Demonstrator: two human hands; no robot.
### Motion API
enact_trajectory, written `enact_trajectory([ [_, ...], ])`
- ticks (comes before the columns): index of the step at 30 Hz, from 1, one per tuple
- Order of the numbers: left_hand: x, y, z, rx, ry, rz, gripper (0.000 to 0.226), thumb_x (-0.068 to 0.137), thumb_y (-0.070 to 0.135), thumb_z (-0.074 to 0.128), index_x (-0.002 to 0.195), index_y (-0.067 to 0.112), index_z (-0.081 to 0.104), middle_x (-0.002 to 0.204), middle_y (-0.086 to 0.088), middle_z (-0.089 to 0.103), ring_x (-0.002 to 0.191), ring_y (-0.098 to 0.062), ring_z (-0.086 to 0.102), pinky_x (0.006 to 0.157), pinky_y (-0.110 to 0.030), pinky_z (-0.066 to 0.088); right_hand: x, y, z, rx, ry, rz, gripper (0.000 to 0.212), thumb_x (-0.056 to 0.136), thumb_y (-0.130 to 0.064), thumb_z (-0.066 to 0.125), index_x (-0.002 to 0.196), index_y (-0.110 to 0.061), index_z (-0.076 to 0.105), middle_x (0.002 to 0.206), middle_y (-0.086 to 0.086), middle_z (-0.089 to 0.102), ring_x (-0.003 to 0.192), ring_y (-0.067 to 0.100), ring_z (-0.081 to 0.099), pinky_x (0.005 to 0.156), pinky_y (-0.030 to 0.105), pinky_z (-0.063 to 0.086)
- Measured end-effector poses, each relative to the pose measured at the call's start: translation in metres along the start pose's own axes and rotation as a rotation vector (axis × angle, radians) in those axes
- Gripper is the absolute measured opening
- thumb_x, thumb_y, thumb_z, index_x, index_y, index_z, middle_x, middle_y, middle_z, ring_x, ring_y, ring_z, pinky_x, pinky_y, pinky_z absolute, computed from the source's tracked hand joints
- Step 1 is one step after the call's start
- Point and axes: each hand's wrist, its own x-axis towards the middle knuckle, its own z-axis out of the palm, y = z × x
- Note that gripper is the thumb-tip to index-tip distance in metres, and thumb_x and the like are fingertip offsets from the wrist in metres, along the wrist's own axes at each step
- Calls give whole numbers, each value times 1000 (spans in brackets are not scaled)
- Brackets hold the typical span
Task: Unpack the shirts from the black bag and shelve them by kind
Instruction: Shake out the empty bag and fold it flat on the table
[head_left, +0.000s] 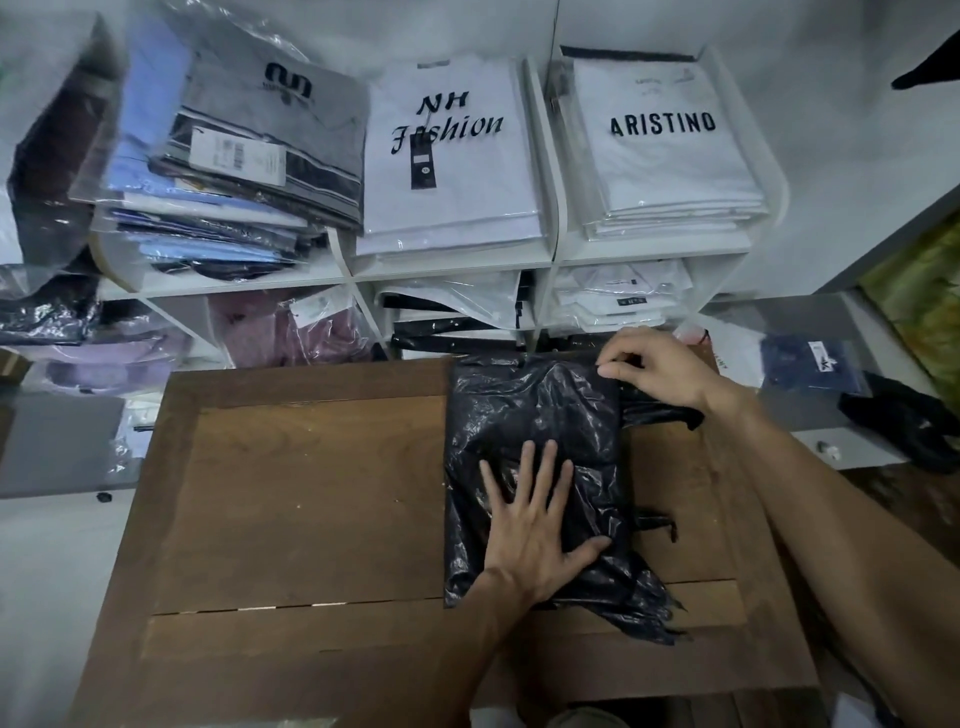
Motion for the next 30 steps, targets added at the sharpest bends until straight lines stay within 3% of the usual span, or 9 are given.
enact_trajectory([
  [3,-1,0,2,-12,-41,47,114,78,98,15,164,24,2,170,-6,-18,154,-32,-27,109,-81,-10,-2,-7,9,21,-6,55,13,99,-23,66,96,-35,65,95,-14,66,92,3,57,84,30,43],
  [6,-2,-3,5,1,-42,92,115,73,101,20,163,33,1,170,-6,-17,154,-34,-23,108,-82,-10,0,2,10,-20,-44,167,21,103,-32,58,93,-51,56,98,-16,63,106,20,55,99,41,43],
  [9,-3,-4,7,-7,-53,128,114,72,102,23,163,36,0,170,-4,-17,155,-34,-23,108,-82,-9,11,3,14,-201,-141,239,13,108,-35,47,98,-39,55,99,-13,63,111,23,55,106,44,36],
  [12,-5,-4,6,-21,-64,131,113,73,101,24,163,38,-1,170,-3,-19,154,-34,-24,108,-82,-10,37,-30,12,-338,-13,166,19,109,-32,39,102,-27,56,98,-8,61,108,26,54,86,36,31],
  [15,-5,-4,1,-33,-95,127,112,73,101,23,162,39,-4,169,-2,-24,153,-33,-29,107,-81,-12,62,-100,24,-257,-49,-54,30,108,-35,45,102,-19,70,92,-8,65,85,13,56,75,32,38],
  [18,-4,-4,-2,-42,-132,125,110,74,100,21,161,40,-11,166,-1,-30,150,-32,-34,107,-80,-13,86,-142,74,-438,-250,-157,29,101,-45,58,101,-23,77,97,-8,73,90,14,65,84,35,52],
  [23,-2,-6,2,-53,-135,132,108,76,99,20,161,39,-10,167,-1,-29,150,-32,-36,108,-79,-14,113,-161,118,-832,-283,-16,35,92,-46,72,95,-11,67,101,8,68,98,27,62,81,36,43],
  [26,-2,-6,4,-50,-128,138,109,76,99,19,162,37,-8,167,-2,-28,149,-32,-36,108,-79,-16,117,-153,128,-824,-246,88,41,91,-38,75,114,-6,67,123,12,62,121,31,55,96,41,44],
  [30,-2,-7,6,-56,-103,143,109,77,99,19,162,36,-6,168,-3,-27,151,-33,-34,108,-80,-16,116,-142,126,-715,-238,128,22,93,-22,75,104,-4,71,112,13,68,107,31,67,92,37,50],
])
